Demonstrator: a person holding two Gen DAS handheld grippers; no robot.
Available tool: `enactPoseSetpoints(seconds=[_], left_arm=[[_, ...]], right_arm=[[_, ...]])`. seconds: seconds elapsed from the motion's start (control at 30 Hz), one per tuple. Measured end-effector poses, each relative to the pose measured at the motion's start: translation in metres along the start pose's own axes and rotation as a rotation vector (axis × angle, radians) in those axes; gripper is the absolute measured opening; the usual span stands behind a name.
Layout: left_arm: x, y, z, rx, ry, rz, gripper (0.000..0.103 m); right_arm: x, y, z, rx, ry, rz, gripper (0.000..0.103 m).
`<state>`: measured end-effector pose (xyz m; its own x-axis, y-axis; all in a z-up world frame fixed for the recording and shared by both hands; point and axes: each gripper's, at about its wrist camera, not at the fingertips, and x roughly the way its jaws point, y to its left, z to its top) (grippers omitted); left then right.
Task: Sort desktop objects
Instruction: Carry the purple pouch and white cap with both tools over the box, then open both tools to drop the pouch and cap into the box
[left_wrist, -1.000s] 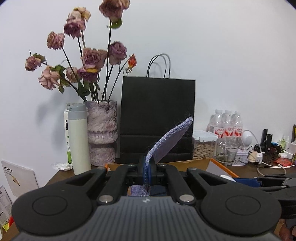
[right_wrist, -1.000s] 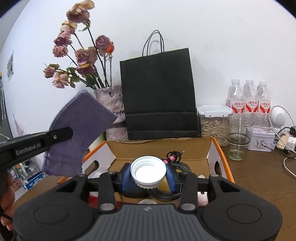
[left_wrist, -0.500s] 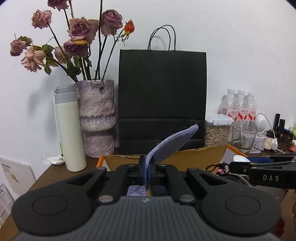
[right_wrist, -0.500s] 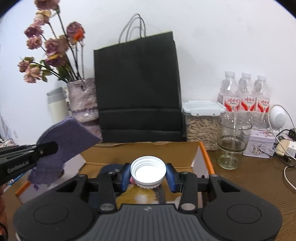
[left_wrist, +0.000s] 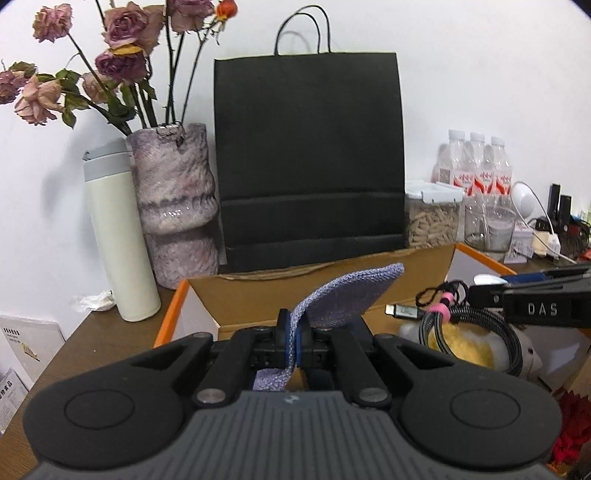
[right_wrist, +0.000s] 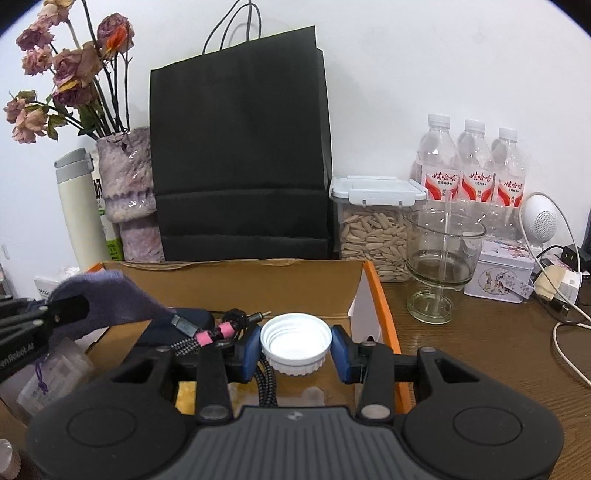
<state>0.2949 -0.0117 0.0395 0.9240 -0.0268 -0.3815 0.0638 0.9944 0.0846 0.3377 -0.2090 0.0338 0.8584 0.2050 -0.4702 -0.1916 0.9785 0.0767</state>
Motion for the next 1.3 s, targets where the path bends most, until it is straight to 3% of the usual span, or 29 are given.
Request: enactPoseSetpoints(seconds=[0.2, 0.27, 0.3, 0.4, 0.47, 0.53, 0.6, 0.67, 0.83, 1.3], left_arm=[[0.000, -0.002, -0.003, 0.009, -0.007, -0.006, 0.005], [-0.001, -0.003, -0.003, 0.009, -0.012, -0.011, 0.006], [-0.001, -0.003, -0.003, 0.010, -0.014, -0.012, 0.012], [-0.004, -0.004, -0.003, 0.007, -0.027, -0.007, 0.056], [-0.009, -0.004, -0.003, 0.017, -0.048, -0.002, 0.064], [-0.013, -0.004, -0.002, 0.014, -0.071, -0.009, 0.090], [-0.018, -0.006, -0.002, 0.021, -0.108, 0.006, 0.103], [-0.022, -0.010, -0.002, 0.040, -0.133, 0.014, 0.103], [-0.025, -0.015, -0.004, 0.063, -0.138, 0.030, 0.103], [-0.045, 0.004, 0.000, -0.033, -0.159, 0.056, 0.103]], right_arm=[[-0.001, -0.002, -0.001, 0.021, -0.001, 0.014, 0.041], [-0.002, -0.002, -0.001, 0.024, -0.005, 0.013, 0.051], [-0.003, -0.002, -0.001, 0.024, -0.005, 0.015, 0.054], [-0.004, -0.002, -0.002, 0.027, -0.006, 0.026, 0.069], [-0.006, 0.000, -0.002, 0.017, -0.012, 0.019, 0.080], [-0.008, 0.001, -0.002, 0.013, -0.019, 0.013, 0.090], [-0.010, 0.003, -0.002, 0.010, -0.021, 0.011, 0.098], [-0.011, 0.005, -0.002, 0.005, -0.018, 0.010, 0.103], [-0.015, 0.011, -0.003, -0.012, -0.015, 0.008, 0.103], [-0.043, 0.014, 0.005, -0.003, -0.063, 0.030, 0.103]])
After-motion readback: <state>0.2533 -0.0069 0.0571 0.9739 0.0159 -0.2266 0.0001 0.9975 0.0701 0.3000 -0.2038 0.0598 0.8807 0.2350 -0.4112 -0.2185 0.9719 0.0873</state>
